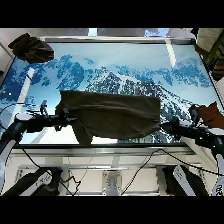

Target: Fold the shirts.

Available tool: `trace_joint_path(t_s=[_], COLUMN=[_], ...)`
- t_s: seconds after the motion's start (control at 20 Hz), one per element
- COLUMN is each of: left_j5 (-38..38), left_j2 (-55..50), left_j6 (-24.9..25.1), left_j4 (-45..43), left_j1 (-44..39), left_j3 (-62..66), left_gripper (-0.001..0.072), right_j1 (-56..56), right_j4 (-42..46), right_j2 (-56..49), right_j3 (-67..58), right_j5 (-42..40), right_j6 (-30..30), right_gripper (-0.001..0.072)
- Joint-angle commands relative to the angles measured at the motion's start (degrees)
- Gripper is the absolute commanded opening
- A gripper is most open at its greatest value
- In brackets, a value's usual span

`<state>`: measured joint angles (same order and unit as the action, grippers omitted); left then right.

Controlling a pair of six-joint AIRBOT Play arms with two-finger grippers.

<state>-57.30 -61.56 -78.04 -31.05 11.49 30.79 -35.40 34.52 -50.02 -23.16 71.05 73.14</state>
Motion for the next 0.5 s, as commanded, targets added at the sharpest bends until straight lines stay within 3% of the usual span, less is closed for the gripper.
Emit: trace_joint_path(t_s=[0.0,0.2,0.4,0.45], left_j5=[2.16,8.17,5.99,4.74], left_j2=[0.02,0.00,0.00,-0.02], left_j6=[1.55,1.57,1.27,0.59], left_j4=[4.35,6.38,2.05,0.15], left_j1=[0.04,-0.09,-0.09,-0.09], left_j3=[3.08,8.92,11.47,11.47], left_gripper=[0.0015,0.0014,0.0014,0.0014], right_j1=[-0.09,0.04,0.04,0.04], right_j4=[0.20,0.24,3.15,5.33], right_j2=[0.68,0.02,-1.05,-1.05], right_j3=[-5.70,-7.23,-7.21,-7.21], right_j5=[-1.20,-3.50,-1.07,1.36], right_j6=[1.53,1.88,0.31,0.55], right_gripper=[0.0022,0.0022,0.0028,0.0114])
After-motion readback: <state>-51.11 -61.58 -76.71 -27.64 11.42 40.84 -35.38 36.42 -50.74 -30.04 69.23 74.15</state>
